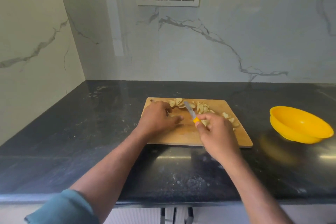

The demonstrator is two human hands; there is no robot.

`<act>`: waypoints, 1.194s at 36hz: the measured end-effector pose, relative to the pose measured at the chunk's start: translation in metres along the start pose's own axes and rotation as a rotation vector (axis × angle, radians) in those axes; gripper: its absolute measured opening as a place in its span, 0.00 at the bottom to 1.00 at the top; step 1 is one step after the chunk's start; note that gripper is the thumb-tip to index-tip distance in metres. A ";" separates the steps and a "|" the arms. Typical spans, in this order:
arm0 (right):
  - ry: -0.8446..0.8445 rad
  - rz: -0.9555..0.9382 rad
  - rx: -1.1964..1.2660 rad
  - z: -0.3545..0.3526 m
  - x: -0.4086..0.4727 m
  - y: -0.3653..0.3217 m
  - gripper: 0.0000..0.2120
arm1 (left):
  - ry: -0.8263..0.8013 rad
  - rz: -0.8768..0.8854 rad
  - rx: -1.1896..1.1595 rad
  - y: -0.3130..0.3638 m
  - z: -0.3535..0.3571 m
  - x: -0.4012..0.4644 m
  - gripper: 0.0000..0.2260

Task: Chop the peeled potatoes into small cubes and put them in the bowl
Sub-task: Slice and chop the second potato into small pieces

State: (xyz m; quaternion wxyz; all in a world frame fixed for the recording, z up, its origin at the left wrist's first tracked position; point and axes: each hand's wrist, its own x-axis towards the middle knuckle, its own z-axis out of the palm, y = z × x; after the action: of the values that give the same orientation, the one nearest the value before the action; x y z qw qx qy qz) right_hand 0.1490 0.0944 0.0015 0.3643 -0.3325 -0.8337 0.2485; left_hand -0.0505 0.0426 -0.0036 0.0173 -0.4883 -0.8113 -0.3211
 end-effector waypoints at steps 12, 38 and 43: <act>-0.008 -0.062 -0.243 0.016 -0.008 -0.001 0.11 | -0.034 0.034 0.037 0.009 0.012 0.005 0.13; -0.135 -0.163 -0.369 0.019 -0.016 -0.019 0.16 | -0.240 0.225 -0.105 -0.022 -0.023 0.009 0.11; -0.132 -0.160 -0.352 0.019 -0.015 -0.019 0.16 | -0.240 0.225 -0.105 -0.021 -0.023 0.009 0.10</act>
State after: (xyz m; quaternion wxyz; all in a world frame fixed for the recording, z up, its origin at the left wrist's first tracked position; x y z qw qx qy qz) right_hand 0.1357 0.0676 -0.0044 0.2637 -0.3069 -0.9100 0.0903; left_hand -0.0787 0.0310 0.0072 -0.0692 -0.6111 -0.7298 -0.2984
